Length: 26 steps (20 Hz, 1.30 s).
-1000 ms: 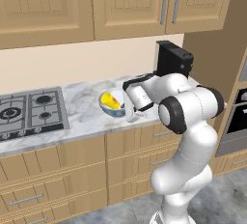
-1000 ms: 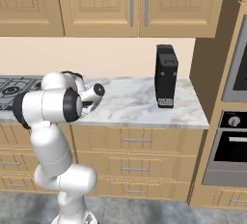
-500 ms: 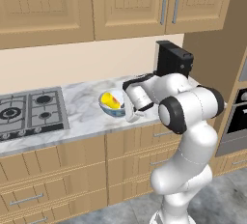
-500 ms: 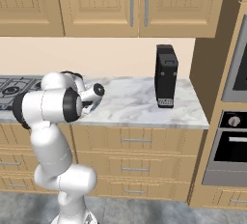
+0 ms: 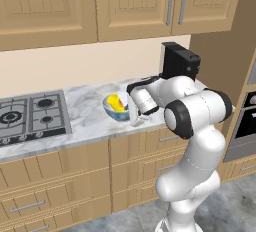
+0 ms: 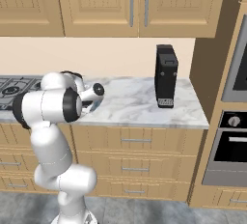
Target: Place the cup inside the bowl on the dining table and move the bowl to any counter.
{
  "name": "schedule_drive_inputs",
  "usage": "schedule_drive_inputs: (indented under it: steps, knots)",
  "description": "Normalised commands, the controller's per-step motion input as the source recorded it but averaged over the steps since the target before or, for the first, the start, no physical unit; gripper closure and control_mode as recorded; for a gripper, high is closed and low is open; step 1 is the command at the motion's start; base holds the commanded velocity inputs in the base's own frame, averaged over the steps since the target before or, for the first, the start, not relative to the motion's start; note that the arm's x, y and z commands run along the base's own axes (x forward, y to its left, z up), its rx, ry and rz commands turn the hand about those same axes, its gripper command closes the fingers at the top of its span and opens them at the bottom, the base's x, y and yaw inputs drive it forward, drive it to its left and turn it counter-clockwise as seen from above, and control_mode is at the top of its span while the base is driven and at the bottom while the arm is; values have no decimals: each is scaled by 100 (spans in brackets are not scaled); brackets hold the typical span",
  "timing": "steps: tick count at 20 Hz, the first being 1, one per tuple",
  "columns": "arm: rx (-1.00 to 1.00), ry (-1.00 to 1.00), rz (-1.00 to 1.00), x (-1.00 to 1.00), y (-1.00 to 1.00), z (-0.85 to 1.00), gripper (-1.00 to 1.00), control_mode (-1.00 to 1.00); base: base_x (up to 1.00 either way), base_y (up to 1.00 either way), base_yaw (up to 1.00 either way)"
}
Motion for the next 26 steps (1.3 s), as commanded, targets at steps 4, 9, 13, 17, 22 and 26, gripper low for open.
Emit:
schedule_drive_inputs:
  steps: [4,9,13,17,22,26]
  knots:
    - [0,0,0,0,0,1,-100,-100,0,0,0]
    - [0,0,0,-18,0,15,-100,-100,0,0,0]
    - [0,-3,0,-65,0,37,-100,-100,0,0,0]
    - [0,-2,0,-71,0,45,-100,-100,0,0,0]
    - [-1,-1,0,-43,-1,57,-100,-100,0,0,0]
    - [-9,0,0,0,-10,63,-100,-100,0,0,0]
